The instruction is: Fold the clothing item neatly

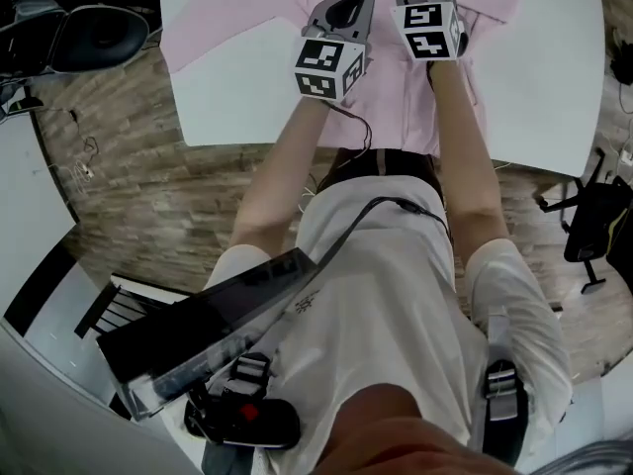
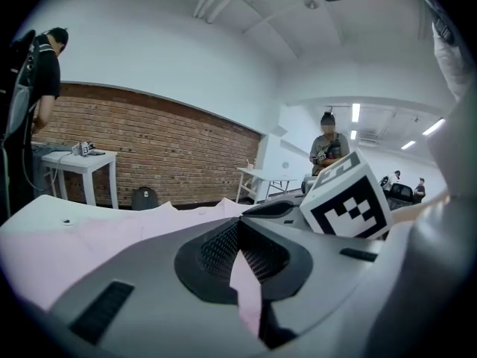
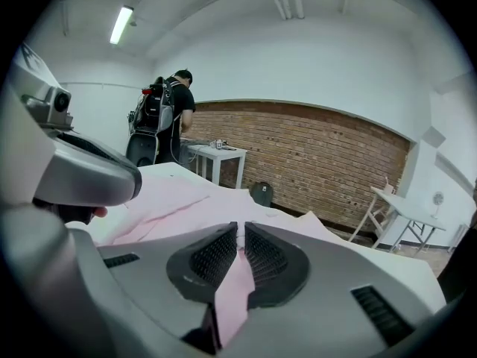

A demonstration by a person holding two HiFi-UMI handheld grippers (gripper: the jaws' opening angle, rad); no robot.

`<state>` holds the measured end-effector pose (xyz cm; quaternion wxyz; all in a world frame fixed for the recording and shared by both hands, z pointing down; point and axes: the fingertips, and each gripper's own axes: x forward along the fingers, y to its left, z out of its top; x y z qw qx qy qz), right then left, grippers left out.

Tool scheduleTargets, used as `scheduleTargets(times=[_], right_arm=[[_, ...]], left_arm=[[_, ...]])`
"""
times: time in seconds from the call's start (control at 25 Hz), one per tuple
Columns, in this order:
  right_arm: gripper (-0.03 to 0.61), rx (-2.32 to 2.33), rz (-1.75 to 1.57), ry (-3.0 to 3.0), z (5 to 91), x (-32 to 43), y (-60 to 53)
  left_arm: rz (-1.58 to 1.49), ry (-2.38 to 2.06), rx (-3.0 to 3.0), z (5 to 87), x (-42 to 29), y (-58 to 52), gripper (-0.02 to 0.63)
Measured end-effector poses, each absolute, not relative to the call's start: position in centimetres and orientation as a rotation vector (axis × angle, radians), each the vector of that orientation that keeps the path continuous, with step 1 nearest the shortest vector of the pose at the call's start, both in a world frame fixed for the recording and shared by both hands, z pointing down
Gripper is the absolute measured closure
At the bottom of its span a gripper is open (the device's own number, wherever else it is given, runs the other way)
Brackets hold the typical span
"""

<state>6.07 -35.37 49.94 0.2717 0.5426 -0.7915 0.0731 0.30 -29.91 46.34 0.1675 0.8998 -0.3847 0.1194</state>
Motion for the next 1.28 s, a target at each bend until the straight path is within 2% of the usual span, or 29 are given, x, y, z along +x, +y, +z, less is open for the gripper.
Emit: scheduleTargets(times=[0.6, 0.76, 0.96, 1.28], right_arm=[[0.543, 1.231, 0.193, -2.215, 53.4, -4.3, -34.4], [0.518, 1.164, 0.229, -2.226, 55.1, -5.2, -34.1], [0.412, 1.154, 0.281, -2.271, 54.9, -5.1, -33.7], [0.411, 1.329, 0.322, -2.155, 54.6, 1.8, -35.2]], left_arm=[[0.357, -1.227, 2.468, 47.6, -7.9, -29.6, 0.621], [0.358, -1.230, 2.455, 48.1, -8.5, -29.9, 0.621], [0.353, -1.227, 2.441, 48.6, -8.8, -29.8, 0.621], [0.331, -1.203, 2.448, 48.6, -7.4, -30.0, 0.621]])
